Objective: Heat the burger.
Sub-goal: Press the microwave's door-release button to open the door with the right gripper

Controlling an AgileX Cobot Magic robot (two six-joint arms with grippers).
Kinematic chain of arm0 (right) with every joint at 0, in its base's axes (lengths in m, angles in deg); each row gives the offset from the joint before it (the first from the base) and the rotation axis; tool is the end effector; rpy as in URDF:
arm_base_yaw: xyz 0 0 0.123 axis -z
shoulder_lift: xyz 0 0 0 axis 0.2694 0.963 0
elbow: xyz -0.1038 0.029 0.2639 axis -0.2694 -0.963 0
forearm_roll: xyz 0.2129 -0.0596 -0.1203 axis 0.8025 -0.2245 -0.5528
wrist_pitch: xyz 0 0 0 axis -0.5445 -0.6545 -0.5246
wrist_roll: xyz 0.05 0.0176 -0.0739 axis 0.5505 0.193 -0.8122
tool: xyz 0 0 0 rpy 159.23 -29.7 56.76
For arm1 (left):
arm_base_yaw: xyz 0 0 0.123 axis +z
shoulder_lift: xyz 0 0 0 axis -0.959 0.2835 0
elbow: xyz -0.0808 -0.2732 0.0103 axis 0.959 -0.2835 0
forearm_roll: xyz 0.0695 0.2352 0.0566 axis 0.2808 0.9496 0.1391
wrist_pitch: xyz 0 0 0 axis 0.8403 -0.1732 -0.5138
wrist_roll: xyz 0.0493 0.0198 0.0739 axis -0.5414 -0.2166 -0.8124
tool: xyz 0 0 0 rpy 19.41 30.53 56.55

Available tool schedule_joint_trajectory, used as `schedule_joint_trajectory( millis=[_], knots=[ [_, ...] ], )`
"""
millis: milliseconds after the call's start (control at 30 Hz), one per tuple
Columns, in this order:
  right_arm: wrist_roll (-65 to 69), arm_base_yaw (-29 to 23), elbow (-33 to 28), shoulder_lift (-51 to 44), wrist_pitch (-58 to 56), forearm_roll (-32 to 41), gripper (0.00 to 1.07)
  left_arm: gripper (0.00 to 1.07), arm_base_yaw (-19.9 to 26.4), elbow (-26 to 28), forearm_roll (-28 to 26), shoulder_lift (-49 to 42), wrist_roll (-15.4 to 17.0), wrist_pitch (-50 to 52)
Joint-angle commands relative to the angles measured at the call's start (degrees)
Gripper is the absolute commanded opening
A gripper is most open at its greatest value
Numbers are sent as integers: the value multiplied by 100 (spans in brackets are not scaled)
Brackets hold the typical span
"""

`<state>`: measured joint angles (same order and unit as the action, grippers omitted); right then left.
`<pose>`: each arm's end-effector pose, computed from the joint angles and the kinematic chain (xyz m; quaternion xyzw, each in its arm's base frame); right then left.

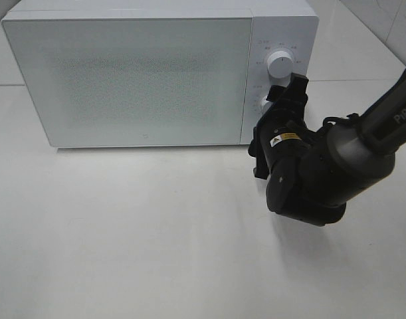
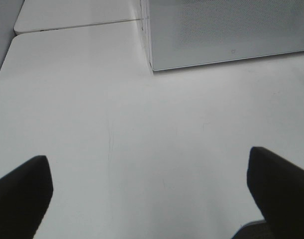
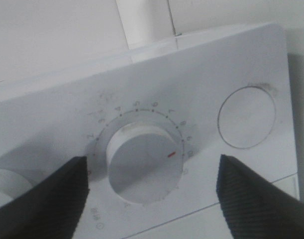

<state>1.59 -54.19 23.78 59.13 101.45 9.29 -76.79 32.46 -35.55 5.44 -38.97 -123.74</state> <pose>0.3104 0.1661 0.1153 0.5990 0.4399 0.4943 0.4510 -0.0091 -0.0055 0.2812 0.0754 0.8478 -0.0222 0.5245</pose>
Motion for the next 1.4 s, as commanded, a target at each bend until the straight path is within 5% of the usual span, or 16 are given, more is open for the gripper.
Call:
schedule_joint_trajectory(
  millis=[33,533,1133,1400],
  knots=[
    [-550,-29,-332,-292,963,-92,79,100,6,-17,-57,-92,29,52],
    [-2676,-17,-1369,-1610,-1152,-1919,75,100,6,-17,-57,-92,29,52],
    [-6394,-11,-1324,-2928,-4629,-2326,75,100,6,-17,-57,-92,29,52],
    [-7827,-11,-819,-3191,-6881,-2653,75,100,6,-17,-57,-92,29,52]
  ],
)
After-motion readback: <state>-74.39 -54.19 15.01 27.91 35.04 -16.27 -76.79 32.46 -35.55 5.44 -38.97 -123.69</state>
